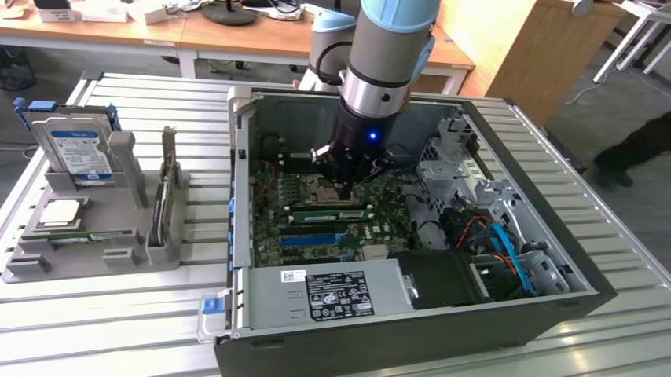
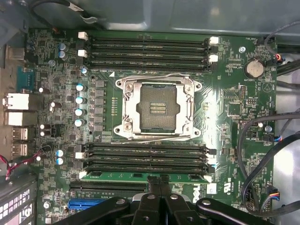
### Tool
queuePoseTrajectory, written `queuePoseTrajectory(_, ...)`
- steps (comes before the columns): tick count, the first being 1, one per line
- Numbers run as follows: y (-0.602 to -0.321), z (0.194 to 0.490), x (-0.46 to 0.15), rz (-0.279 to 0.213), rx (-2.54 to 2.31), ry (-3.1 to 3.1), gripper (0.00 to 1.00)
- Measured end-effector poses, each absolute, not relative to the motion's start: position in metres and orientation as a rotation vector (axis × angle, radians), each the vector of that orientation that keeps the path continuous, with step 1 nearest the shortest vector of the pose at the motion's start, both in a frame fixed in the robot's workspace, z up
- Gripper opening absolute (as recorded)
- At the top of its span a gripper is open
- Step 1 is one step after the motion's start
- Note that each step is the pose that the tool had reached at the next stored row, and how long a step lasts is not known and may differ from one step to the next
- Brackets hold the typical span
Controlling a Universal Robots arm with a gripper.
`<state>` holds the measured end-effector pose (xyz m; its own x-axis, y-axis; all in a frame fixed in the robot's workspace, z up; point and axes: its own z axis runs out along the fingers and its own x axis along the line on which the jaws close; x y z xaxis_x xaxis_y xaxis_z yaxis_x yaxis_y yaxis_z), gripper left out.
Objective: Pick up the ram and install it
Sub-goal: 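Press down the ram until it locks into place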
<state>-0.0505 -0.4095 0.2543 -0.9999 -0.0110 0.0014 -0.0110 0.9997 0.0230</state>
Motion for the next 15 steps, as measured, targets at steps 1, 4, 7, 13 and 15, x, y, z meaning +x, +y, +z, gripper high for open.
queuePoseTrajectory(1,-0.4096,0.2543,-0.0505,-0.036,0.017,-3.140,0.10)
queuePoseTrajectory(4,-0.4096,0.2543,-0.0505,-0.036,0.018,-3.140,0.10)
queuePoseTrajectory(7,-0.4097,0.2546,-0.0505,-0.036,0.021,-3.140,0.10)
queuePoseTrajectory(13,-0.4099,0.2550,-0.0505,-0.036,0.023,-3.140,0.10)
queuePoseTrajectory(15,-0.4099,0.2552,-0.0505,-0.036,0.023,-3.140,0.10)
